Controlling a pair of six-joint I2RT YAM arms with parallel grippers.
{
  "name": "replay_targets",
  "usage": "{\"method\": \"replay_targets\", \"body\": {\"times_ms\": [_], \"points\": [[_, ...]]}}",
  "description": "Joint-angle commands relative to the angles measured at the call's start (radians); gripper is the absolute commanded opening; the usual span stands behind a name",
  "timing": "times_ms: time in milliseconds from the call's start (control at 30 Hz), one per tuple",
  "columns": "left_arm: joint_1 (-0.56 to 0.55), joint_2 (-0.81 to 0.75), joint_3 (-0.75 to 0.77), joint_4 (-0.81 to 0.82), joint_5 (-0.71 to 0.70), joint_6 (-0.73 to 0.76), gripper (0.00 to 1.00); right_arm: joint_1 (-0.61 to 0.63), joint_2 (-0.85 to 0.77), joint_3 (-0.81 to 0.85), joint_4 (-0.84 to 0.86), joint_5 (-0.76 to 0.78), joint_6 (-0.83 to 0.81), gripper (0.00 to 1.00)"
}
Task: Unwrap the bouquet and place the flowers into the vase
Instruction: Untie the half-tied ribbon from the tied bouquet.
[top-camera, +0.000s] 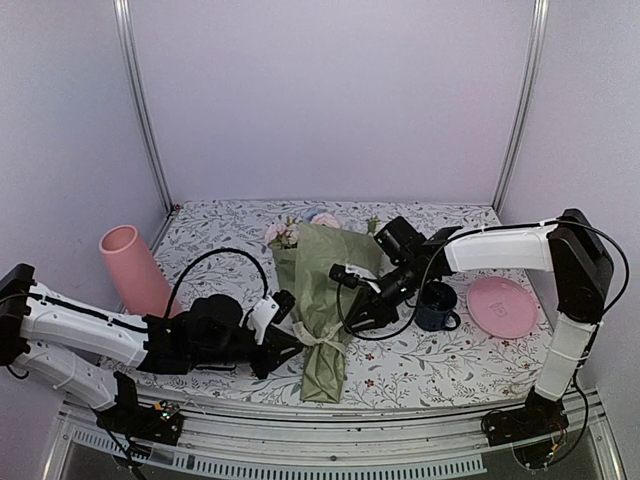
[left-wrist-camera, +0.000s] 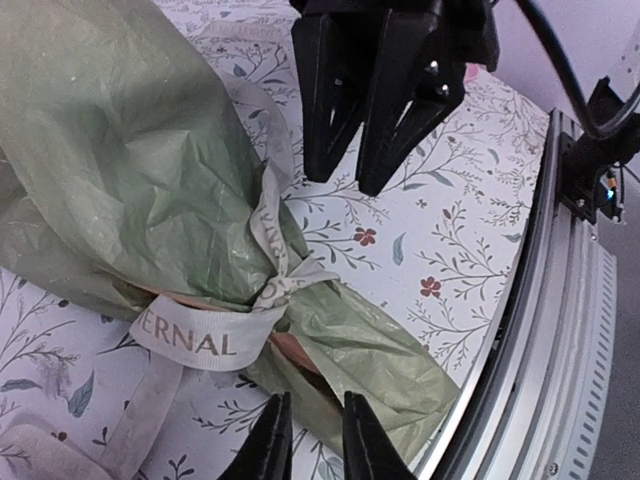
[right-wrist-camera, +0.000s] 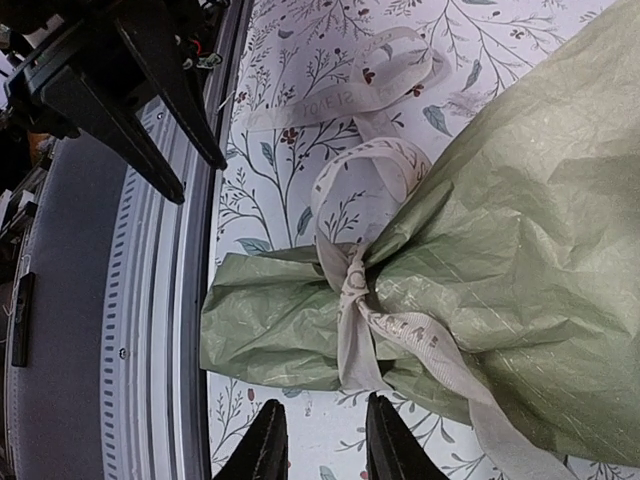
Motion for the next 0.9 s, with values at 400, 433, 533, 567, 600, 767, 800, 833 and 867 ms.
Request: {"method": "replay_targets", "body": {"times_ms": [400,433,533,567,600,767,800,833,867], "points": [[-0.029,0.060,-0.052,0.186,-0.109,-0.027,0.18,0.100,0.160,0.073,0.101,0.111,0.052,0.38],[-0.033,0.063,-0.054,0.188,-0.110,-0.030,0.18,0.104,0.168,0.076,0.100,0.125,0.054,0.39],[-0.044,0.070,-0.051,0.186,-0.115,-0.041,0.18,0.117,0.189,0.085,0.098,0.161,0.059,0.40],[-0.048,0.072,-0.047,0.182,-0.117,-0.043,0.18,0.120,0.193,0.088,0.096,0.166,0.059,0.40],[-0.051,0.074,-0.044,0.177,-0.121,-0.045,0.20,0.125,0.196,0.088,0.097,0.171,0.059,0.39],[-0.054,0.097,-0.035,0.178,-0.150,-0.046,0.25,0.130,0.194,0.088,0.107,0.208,0.069,0.24],[-0.054,0.104,-0.033,0.183,-0.155,-0.043,0.25,0.130,0.190,0.088,0.107,0.210,0.073,0.21],[-0.055,0.110,-0.031,0.186,-0.156,-0.037,0.26,0.130,0.175,0.085,0.105,0.209,0.076,0.16],[-0.055,0.118,-0.024,0.184,-0.157,-0.029,0.26,0.130,0.160,0.081,0.105,0.206,0.076,0.12]]}}
